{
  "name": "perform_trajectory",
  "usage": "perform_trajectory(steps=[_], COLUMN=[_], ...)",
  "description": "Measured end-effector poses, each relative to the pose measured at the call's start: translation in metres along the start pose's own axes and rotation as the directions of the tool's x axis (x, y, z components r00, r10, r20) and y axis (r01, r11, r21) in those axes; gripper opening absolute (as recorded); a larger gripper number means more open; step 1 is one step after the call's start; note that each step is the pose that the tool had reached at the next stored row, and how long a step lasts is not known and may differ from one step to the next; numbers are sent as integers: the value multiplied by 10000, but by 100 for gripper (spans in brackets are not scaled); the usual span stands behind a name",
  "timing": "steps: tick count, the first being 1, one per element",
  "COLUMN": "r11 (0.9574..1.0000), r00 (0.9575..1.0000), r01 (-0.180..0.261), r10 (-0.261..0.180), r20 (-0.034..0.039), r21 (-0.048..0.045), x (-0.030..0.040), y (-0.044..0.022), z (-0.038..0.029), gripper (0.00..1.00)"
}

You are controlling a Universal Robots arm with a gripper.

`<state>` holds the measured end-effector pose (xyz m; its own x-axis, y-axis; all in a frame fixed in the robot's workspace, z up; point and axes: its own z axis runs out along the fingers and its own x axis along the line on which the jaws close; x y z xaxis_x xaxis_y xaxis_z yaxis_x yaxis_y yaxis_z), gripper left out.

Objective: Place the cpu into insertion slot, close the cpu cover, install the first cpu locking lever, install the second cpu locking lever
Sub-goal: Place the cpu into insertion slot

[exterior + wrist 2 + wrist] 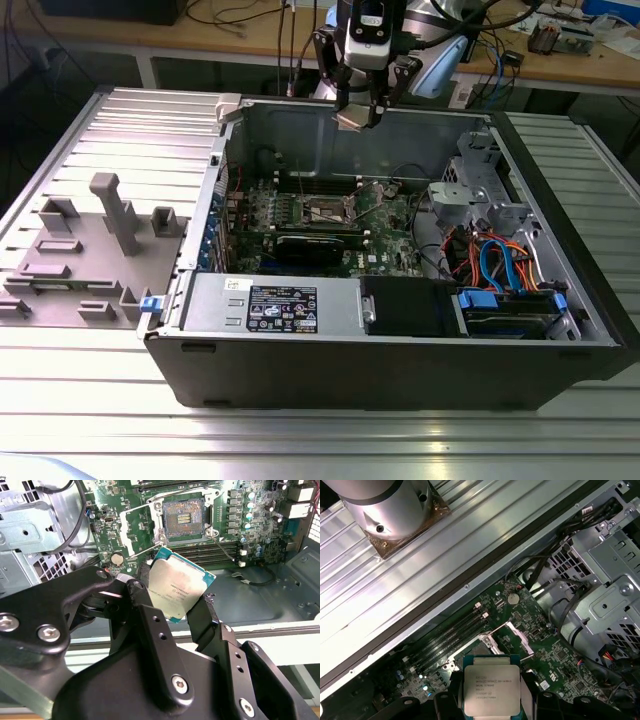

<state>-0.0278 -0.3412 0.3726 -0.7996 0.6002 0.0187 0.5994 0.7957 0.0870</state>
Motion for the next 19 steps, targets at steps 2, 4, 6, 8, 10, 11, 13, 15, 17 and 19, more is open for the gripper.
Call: perform_trajectory(steps=[2,4,6,8,10,11,13,15,17,19], r11=[10000,10000,9999,9997,9993,9991,9984,9978,9974,9974], r00=[10000,10000,9999,9997,9993,9991,9984,9977,9974,9973], r01=[-22,-68,-166,-247,-361,-413,-557,-668,-722,-727], r10=[22,68,166,247,361,413,557,668,722,727], r20=[2,6,14,22,32,36,48,58,62,63], r21=[0,-1,-3,-4,-7,-8,-11,-15,-16,-15], x=[0,0,0,0,0,0,0,0,0,0], y=[0,0,0,0,0,0,0,0,0,0], z=[0,0,0,0,0,0,0,0,0,0], gripper=[54,54,54,54,54,54,54,54,54,54])
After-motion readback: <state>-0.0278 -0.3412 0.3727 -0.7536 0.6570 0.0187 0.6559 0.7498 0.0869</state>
